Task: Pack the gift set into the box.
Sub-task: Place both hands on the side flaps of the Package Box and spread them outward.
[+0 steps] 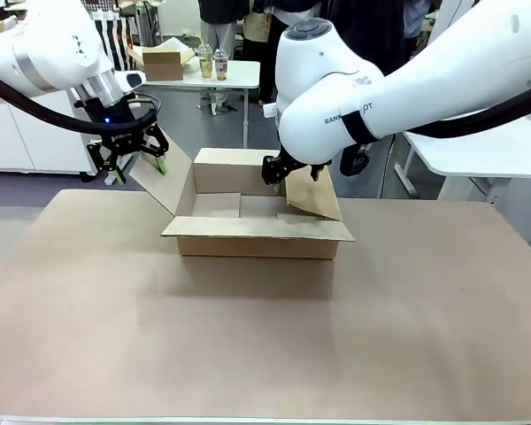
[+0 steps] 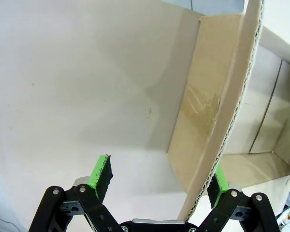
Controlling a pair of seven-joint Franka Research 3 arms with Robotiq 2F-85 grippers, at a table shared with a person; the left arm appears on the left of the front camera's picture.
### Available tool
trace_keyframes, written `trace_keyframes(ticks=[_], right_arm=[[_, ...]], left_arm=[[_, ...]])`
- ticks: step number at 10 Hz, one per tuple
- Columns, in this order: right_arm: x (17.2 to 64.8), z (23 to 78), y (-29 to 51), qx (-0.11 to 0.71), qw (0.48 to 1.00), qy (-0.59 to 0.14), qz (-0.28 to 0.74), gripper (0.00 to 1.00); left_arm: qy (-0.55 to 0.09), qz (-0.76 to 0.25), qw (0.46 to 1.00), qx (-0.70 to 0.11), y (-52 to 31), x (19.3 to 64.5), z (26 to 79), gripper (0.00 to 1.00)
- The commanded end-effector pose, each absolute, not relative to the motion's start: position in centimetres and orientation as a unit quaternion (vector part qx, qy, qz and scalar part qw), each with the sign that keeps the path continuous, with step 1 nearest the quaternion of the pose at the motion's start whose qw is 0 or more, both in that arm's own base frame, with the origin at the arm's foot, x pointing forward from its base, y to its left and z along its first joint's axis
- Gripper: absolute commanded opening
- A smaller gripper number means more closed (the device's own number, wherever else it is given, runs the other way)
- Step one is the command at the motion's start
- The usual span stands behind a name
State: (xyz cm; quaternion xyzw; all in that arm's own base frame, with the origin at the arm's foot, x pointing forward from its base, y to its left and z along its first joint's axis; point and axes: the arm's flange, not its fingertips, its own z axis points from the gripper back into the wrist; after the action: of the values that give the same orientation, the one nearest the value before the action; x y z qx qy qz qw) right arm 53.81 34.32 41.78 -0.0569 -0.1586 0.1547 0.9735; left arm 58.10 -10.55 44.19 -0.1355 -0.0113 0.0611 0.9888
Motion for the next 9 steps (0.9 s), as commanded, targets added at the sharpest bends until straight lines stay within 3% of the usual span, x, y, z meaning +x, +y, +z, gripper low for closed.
trace_keyframes(ticks=[1, 6, 9], right_arm=[[53.9, 40.5, 34.9, -0.094, 0.971, -0.141, 0.17, 1.0], [53.8, 42.2, 32.3, -0.166, 0.962, -0.183, 0.115, 1.0], [53.0, 45.1, 29.8, -0.151, 0.965, -0.195, 0.09, 1.0]], left_arm=[[-0.016, 0.069, 0.99, -0.126, -10.5, 58.0, 44.3, 1.0], [-0.016, 0.069, 0.99, -0.126, -10.5, 58.0, 44.3, 1.0], [-0.016, 0.069, 0.99, -0.126, -10.5, 58.0, 44.3, 1.0]])
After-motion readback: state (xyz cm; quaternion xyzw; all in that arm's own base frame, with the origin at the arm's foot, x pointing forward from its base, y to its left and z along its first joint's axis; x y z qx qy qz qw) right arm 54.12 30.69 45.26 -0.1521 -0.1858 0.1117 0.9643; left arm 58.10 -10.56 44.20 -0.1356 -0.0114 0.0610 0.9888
